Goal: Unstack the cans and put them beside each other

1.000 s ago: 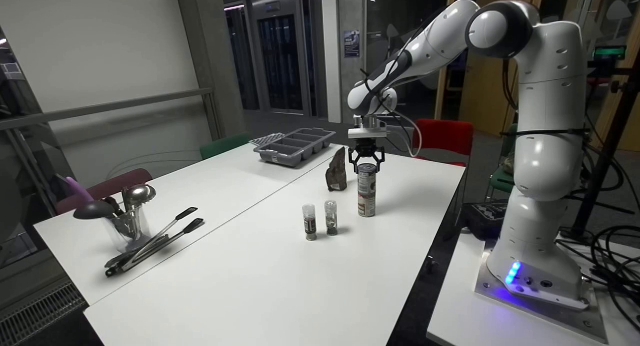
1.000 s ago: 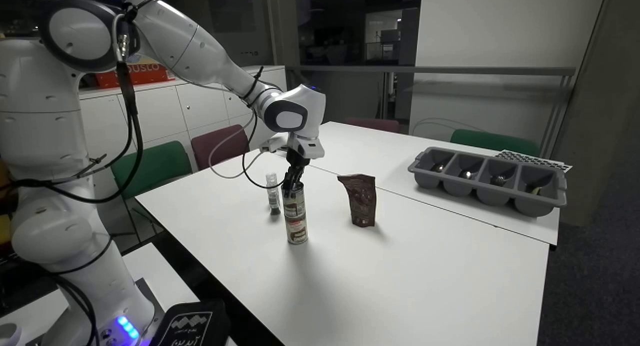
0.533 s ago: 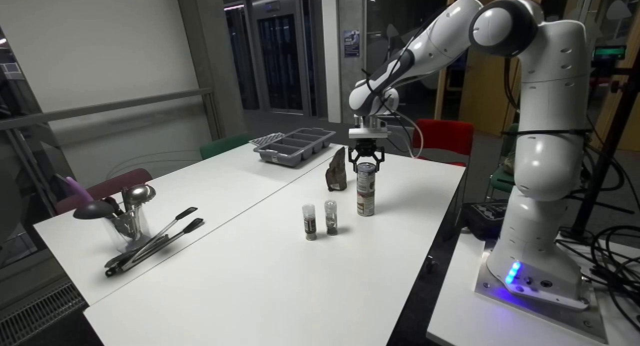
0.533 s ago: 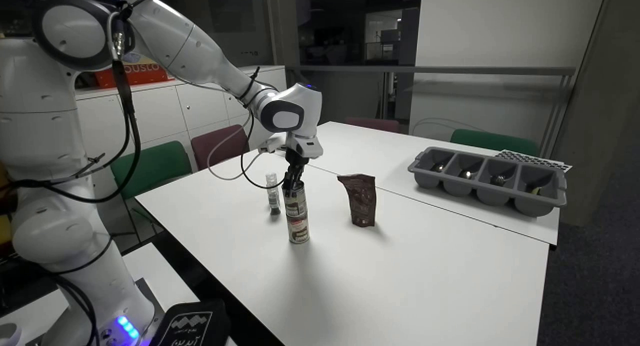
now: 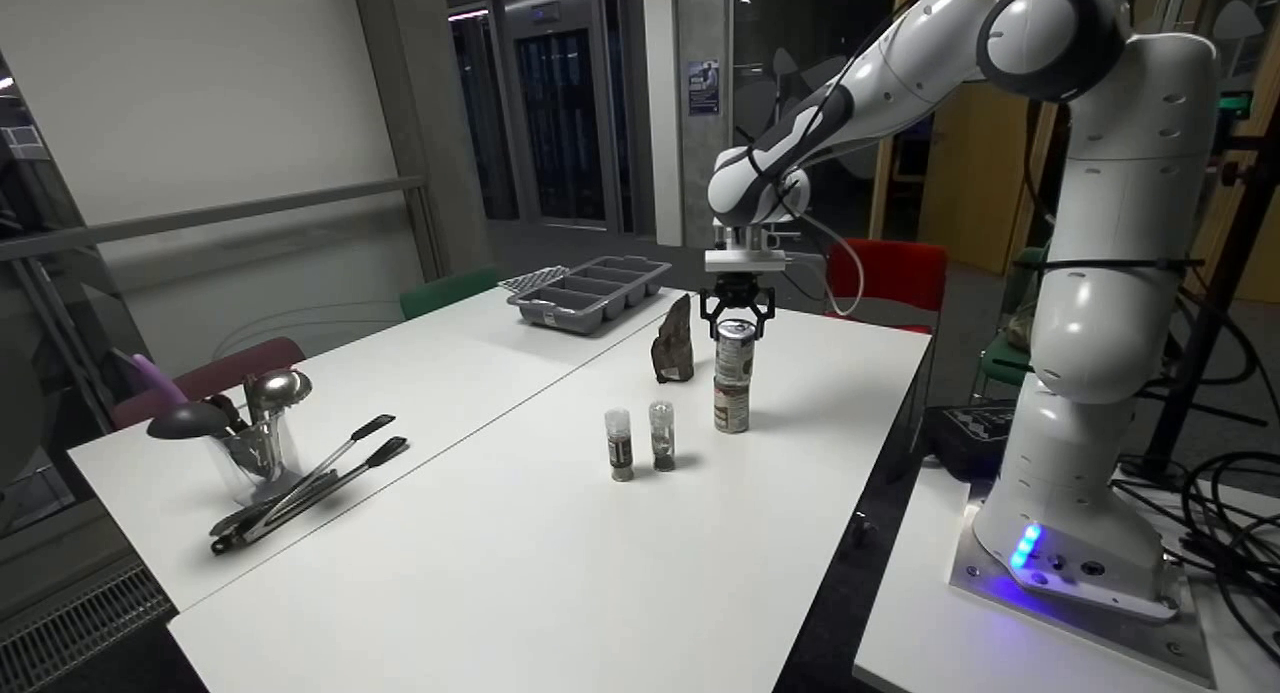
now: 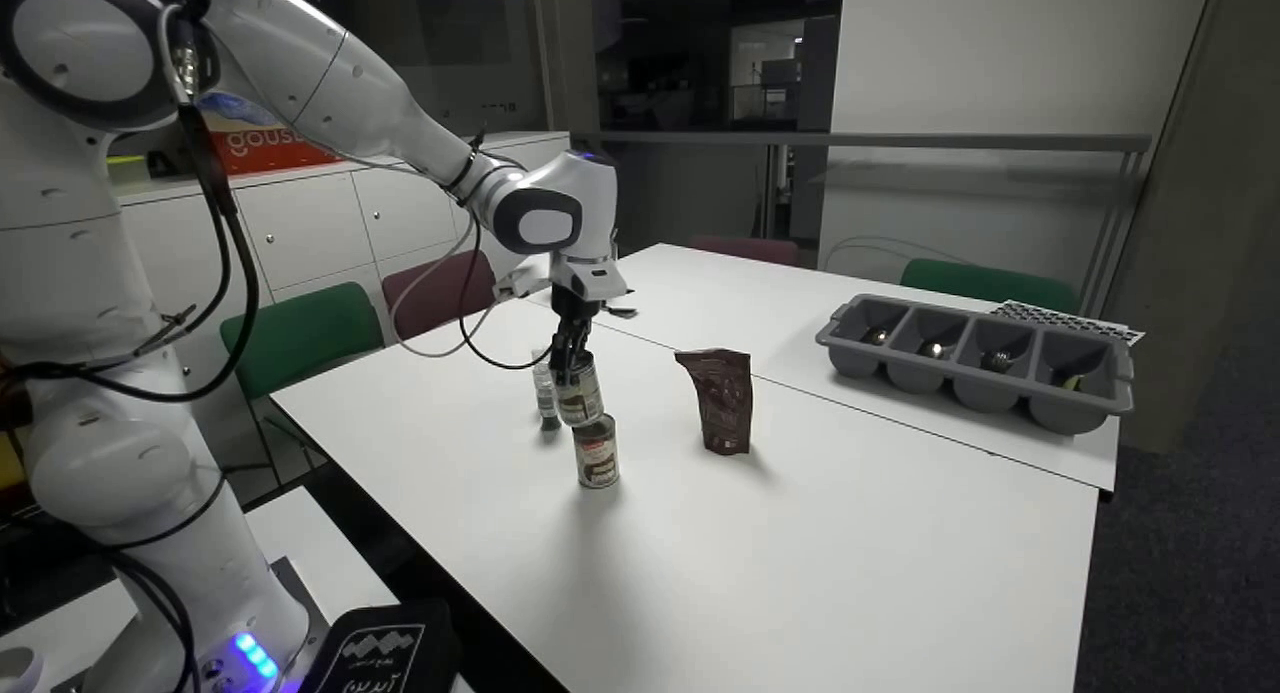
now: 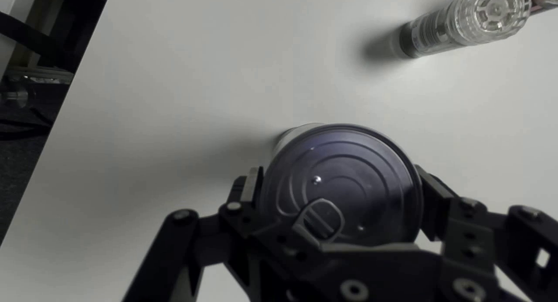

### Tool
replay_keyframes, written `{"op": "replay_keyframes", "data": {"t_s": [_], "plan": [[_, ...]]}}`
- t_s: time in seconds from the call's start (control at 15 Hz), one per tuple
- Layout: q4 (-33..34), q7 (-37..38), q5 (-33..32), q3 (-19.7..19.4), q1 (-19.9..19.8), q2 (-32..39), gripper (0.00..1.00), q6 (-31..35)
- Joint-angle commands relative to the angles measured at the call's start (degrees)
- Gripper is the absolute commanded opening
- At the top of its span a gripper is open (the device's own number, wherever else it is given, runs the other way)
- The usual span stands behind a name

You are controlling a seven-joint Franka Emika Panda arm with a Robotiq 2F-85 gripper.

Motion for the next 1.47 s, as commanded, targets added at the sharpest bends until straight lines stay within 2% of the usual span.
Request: {"op": "replay_keyframes", "data": {"t_s": [0.0, 0.4, 0.93, 1.4], "plan": [[-3.4, 1.0, -2.1, 0.1, 0.6, -5.8, 0.57, 0.2], [-1.9, -0.1, -2.4, 1.2, 1.3, -5.4, 0.57, -1.2], [1.4, -6.1, -0.8, 2.9, 3.0, -1.4, 0.57, -3.6], [8.7, -16.9, 4.0, 2.5, 2.2, 5.8, 0.57, -7.3]]}}
